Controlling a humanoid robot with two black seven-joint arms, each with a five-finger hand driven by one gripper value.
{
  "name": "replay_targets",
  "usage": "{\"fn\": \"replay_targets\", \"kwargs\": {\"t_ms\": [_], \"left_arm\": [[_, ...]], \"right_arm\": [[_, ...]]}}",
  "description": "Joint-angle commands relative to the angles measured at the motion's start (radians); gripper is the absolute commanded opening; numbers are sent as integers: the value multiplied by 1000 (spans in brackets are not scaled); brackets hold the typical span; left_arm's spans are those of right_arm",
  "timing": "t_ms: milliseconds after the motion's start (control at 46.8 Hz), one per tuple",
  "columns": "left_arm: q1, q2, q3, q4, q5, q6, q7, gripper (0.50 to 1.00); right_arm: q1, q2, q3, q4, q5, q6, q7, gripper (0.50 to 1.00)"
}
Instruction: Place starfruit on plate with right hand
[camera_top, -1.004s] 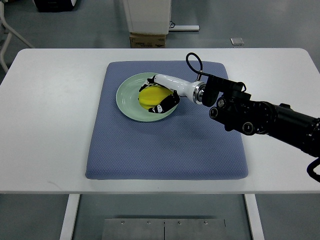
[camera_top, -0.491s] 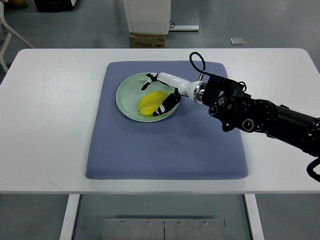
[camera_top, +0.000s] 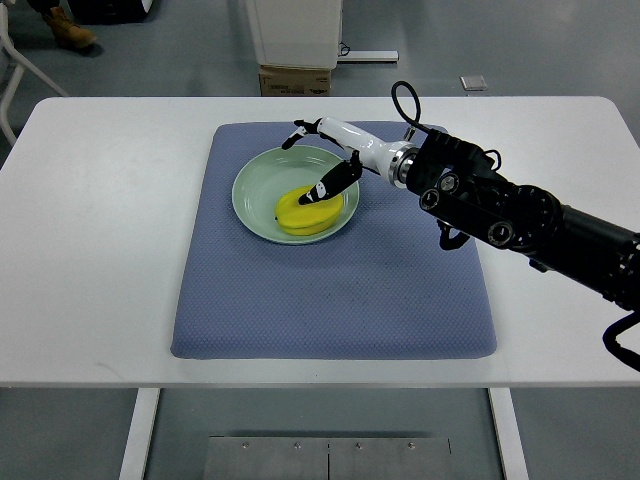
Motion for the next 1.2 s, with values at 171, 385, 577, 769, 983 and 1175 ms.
{"fn": "replay_targets", "kwargs": {"t_ms": [171, 385, 577, 769, 983, 1175], "left_arm": [[0, 0, 0, 0, 0, -1, 0, 1000], [0, 0, 0, 0, 1, -1, 0, 1000], [0, 0, 0, 0, 0, -1, 0, 1000], [0, 0, 0, 0, 0, 1, 0, 1000], [0, 0, 0, 0, 0, 1, 0, 1000], [0, 0, 0, 0, 0, -1, 0, 1000]], "right_arm": [[-46, 0, 141, -62, 109, -14, -24, 998], [-63, -9, 167, -111, 298, -53, -20, 993], [-69, -15, 167, -191, 477, -66, -17, 993], [-102, -61, 216, -223, 569, -66, -16, 991], [-131, -81, 302, -272, 580, -66, -20, 993], [-149, -89, 386, -279, 623, -56, -25, 998]]}}
